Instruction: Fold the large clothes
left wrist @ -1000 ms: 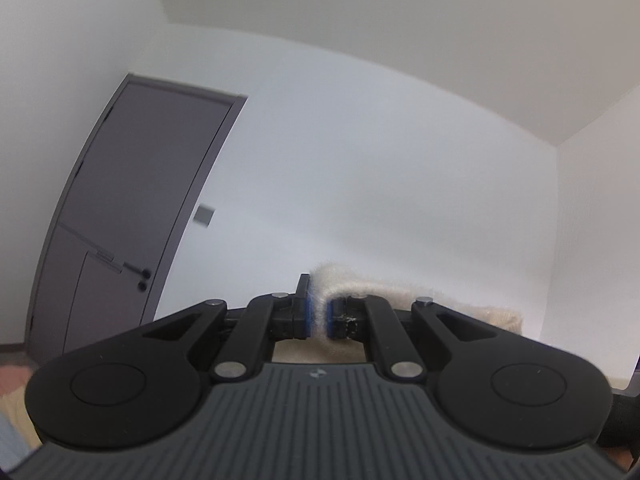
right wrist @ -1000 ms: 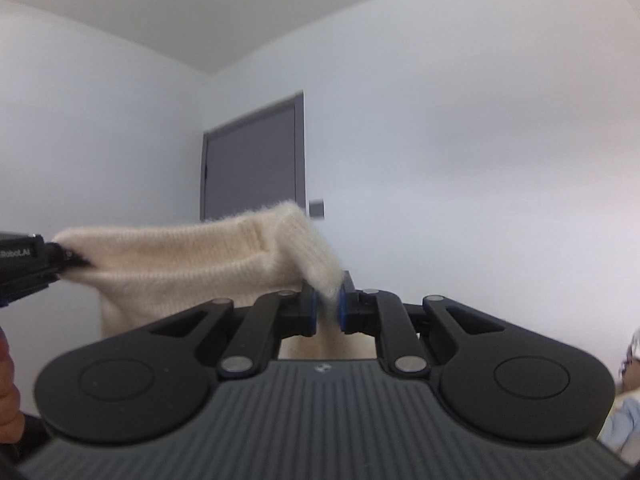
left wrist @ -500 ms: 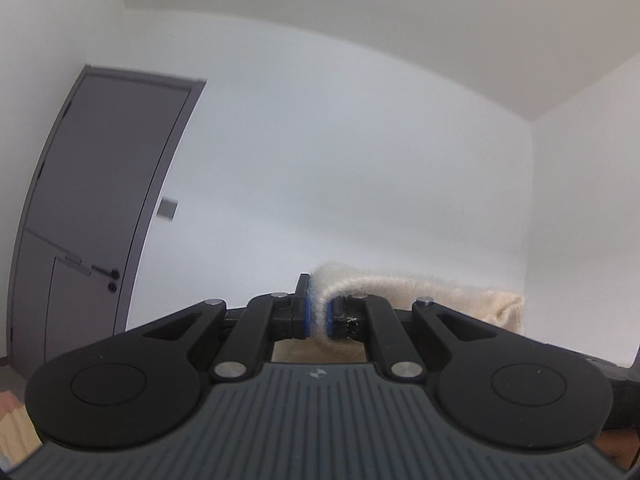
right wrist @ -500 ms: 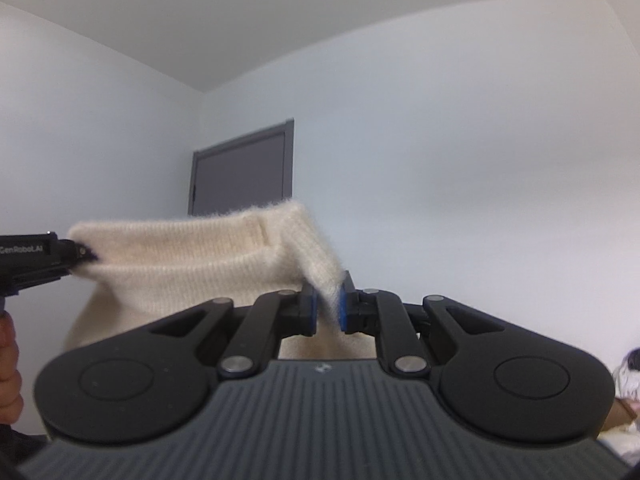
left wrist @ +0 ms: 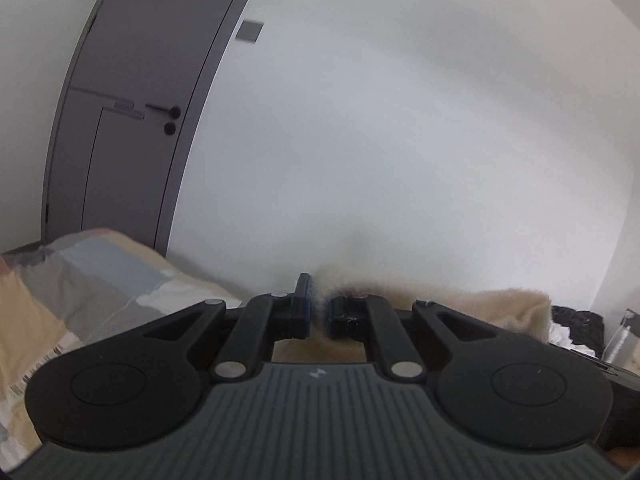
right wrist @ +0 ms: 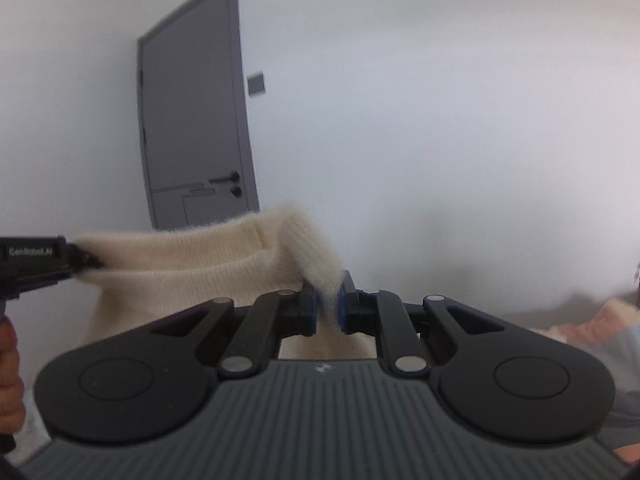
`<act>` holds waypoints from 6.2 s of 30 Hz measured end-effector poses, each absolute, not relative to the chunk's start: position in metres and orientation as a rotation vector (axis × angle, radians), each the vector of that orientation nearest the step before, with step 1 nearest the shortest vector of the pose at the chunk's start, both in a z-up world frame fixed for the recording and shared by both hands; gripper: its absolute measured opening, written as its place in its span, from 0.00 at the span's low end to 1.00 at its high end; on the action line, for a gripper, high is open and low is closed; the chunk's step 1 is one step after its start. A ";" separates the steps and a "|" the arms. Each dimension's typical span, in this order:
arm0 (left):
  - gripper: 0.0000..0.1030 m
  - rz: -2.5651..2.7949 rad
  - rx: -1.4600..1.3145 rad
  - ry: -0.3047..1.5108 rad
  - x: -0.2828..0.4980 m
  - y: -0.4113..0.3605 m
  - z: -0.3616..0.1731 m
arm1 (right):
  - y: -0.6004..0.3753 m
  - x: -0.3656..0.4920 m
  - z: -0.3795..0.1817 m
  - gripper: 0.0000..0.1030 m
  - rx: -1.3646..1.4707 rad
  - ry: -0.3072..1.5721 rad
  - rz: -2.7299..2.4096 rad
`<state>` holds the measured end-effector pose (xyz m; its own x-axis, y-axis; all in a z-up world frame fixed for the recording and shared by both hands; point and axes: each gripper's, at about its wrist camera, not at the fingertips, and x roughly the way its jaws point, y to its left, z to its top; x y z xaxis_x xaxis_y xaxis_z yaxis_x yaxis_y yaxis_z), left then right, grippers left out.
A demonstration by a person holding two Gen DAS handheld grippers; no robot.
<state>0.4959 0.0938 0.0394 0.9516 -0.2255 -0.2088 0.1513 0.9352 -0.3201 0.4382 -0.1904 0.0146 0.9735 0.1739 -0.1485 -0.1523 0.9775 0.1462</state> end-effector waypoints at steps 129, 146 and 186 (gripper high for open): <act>0.08 0.683 -0.534 0.505 0.499 0.504 -0.100 | -0.144 0.345 -0.177 0.67 0.193 0.556 0.278; 0.60 0.681 -0.453 0.752 0.471 0.476 -0.104 | -0.144 0.367 -0.184 0.67 0.180 0.577 0.274; 0.60 0.109 -0.678 0.844 0.170 0.153 -0.137 | -0.240 0.248 -0.131 0.68 0.391 0.683 0.121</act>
